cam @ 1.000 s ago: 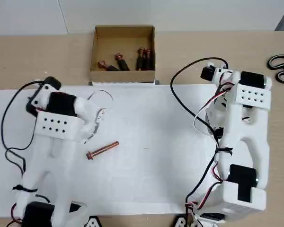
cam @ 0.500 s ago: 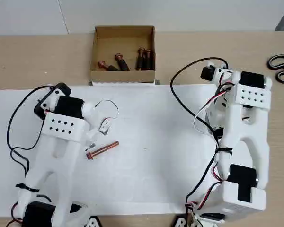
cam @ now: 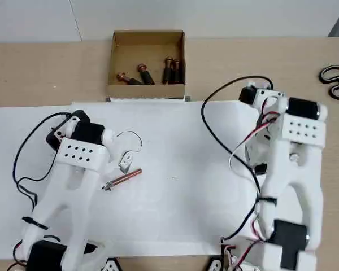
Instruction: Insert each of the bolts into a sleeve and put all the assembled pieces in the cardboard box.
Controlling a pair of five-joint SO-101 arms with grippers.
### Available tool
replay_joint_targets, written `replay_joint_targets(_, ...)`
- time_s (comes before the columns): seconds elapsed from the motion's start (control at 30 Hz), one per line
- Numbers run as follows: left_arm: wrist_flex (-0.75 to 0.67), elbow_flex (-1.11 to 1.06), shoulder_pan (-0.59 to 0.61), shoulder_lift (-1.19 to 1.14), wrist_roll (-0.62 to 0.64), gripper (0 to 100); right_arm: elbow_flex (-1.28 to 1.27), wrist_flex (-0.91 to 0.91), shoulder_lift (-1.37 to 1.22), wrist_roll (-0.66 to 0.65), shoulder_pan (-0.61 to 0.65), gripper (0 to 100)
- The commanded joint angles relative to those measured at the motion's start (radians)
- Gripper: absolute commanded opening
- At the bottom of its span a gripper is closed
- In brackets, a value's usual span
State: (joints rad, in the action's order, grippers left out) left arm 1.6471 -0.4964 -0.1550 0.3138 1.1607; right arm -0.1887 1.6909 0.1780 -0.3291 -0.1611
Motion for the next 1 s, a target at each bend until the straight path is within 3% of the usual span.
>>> replay_joint_targets(0.0, -0.064, -0.028, 0.003, -0.002, -0.008, 15, -0.041, -0.024, 0.097, 0.003, -0.01, 0.4)
replay_joint_targets(0.23, -0.187, -0.124, 0.003, -0.002, -0.009, 15, -0.068, -0.018, 0.134, 0.003, -0.01, 0.4)
replay_joint_targets(0.53, -0.216, -0.143, 0.003, -0.012, -0.029, 15, -0.068, -0.018, 0.136, 0.009, -0.01, 0.4)
replay_joint_targets(0.97, -0.221, -0.062, 0.06, -0.304, -0.028, 15, -0.068, -0.015, 0.137, 0.009, -0.012, 0.4)
